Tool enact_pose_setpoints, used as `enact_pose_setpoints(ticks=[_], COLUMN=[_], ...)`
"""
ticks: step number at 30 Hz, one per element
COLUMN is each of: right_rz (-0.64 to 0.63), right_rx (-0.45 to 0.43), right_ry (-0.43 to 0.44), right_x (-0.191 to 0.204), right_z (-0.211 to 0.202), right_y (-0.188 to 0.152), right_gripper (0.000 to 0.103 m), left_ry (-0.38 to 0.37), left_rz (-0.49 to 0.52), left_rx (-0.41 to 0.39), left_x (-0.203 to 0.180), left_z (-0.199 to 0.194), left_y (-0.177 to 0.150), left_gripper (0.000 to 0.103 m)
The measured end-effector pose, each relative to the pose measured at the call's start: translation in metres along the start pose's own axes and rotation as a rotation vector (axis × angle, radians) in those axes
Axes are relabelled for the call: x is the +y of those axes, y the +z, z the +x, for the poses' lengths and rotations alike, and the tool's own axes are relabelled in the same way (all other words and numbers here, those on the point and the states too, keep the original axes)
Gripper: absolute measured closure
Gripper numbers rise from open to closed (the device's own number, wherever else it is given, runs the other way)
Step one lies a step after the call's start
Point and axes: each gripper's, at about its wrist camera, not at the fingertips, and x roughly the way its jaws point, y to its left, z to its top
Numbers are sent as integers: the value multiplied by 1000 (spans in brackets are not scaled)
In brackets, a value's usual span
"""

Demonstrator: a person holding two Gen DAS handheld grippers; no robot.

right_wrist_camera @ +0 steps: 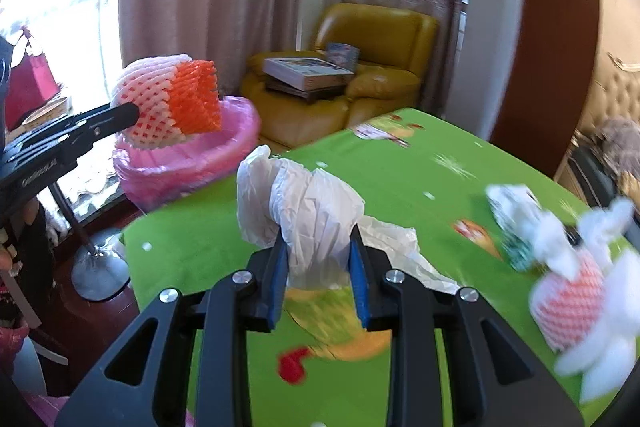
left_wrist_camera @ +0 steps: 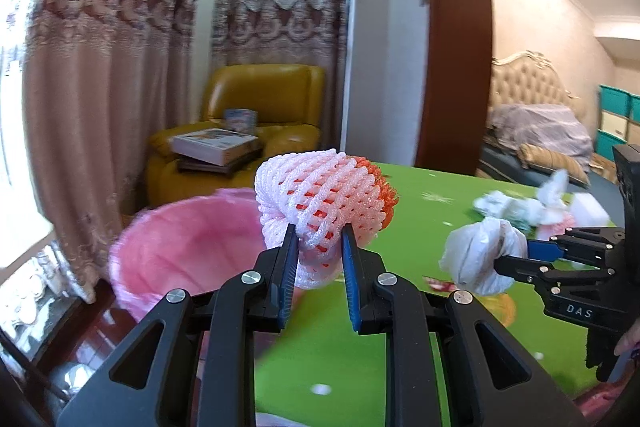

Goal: Collect trash
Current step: 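Carry net and bag to the pink bin and release both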

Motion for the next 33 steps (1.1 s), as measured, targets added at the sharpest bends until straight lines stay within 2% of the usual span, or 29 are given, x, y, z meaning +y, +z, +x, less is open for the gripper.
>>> enact_pose_setpoints(ticks=[5, 14, 21, 30, 31, 32, 33], right_rz=[-7, -45, -103, -156, -161, -164, -163], right_rx=[-9, -27, -48, -36, -41, -47, -56], right_ry=[65, 161, 197, 206, 208, 212, 219], right_x=[20, 59, 90, 112, 113, 113, 112], right_z=[22, 71, 97, 132, 134, 137, 139], right_y=[29, 89, 123, 130, 131, 132, 133], right_gripper=[76, 76, 75, 72, 70, 63, 49], left_ry=[82, 162, 165, 146, 144, 142, 140], left_rz=[-26, -76, -119, -140, -136, -129, -122], left_rx=[5, 63, 89, 123, 126, 131, 134], left_x=[41, 98, 132, 157, 157, 157, 158], left_z=[3, 26, 46, 65, 66, 69, 72], left_y=[7, 9, 12, 13, 13, 14, 15], left_gripper=[84, 83, 83, 83, 83, 83, 83])
